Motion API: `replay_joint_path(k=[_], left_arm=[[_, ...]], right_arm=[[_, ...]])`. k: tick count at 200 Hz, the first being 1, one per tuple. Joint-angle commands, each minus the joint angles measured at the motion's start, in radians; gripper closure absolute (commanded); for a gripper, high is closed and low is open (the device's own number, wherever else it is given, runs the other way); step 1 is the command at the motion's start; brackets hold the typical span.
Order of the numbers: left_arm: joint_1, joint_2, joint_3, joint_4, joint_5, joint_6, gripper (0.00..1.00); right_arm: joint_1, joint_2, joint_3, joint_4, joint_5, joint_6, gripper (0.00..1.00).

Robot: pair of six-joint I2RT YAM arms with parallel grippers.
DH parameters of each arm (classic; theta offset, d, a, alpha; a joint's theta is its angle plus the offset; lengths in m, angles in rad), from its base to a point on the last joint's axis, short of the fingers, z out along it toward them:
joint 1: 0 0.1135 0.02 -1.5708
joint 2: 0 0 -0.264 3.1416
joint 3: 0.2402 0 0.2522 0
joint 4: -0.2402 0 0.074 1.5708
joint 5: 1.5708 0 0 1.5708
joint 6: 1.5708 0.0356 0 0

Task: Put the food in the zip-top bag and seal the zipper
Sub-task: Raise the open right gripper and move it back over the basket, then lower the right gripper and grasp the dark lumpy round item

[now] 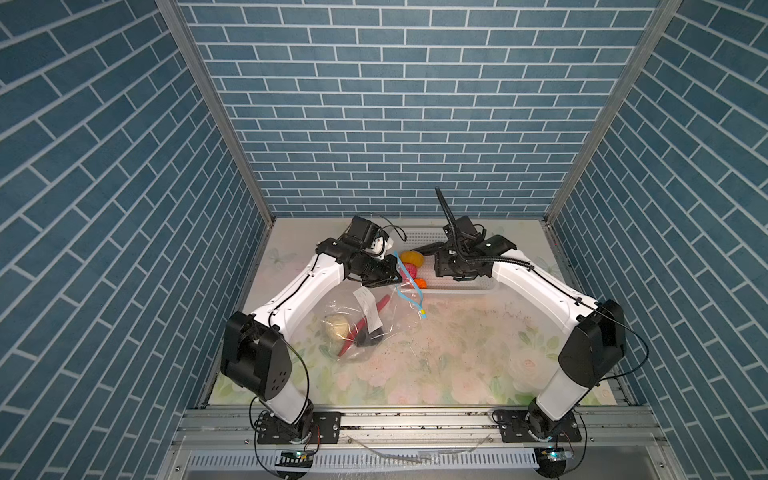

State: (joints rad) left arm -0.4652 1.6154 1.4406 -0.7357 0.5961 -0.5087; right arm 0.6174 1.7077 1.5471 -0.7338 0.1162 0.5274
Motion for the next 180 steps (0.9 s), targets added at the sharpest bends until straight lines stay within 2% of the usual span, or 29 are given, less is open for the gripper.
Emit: replay_joint_path(k=[1, 86, 120, 180], left_arm=[[-0.007, -0.028, -0.02, 0.018, 0.005, 0.003, 1.0], [-0.006, -0.008, -0.004, 0.012, 0.02, 0.004, 1.0], [-0.006, 0.003, 0.004, 0.005, 0.02, 0.008, 1.0], [-0.006, 0.003, 0.003, -0.001, 0.021, 0.011, 1.0]], right_arm=[[-0.043, 0.055, 0.01, 0.065, 0.051, 0.043, 0.29], [-0.187, 0.303, 0.106, 0.185, 0.035, 0.083, 0.3], [-0.199, 0.38, 0.151, 0.23, -0.015, 0.083, 0.31], [-0.212, 0.436, 0.199, 0.248, -0.027, 0.094, 0.26]])
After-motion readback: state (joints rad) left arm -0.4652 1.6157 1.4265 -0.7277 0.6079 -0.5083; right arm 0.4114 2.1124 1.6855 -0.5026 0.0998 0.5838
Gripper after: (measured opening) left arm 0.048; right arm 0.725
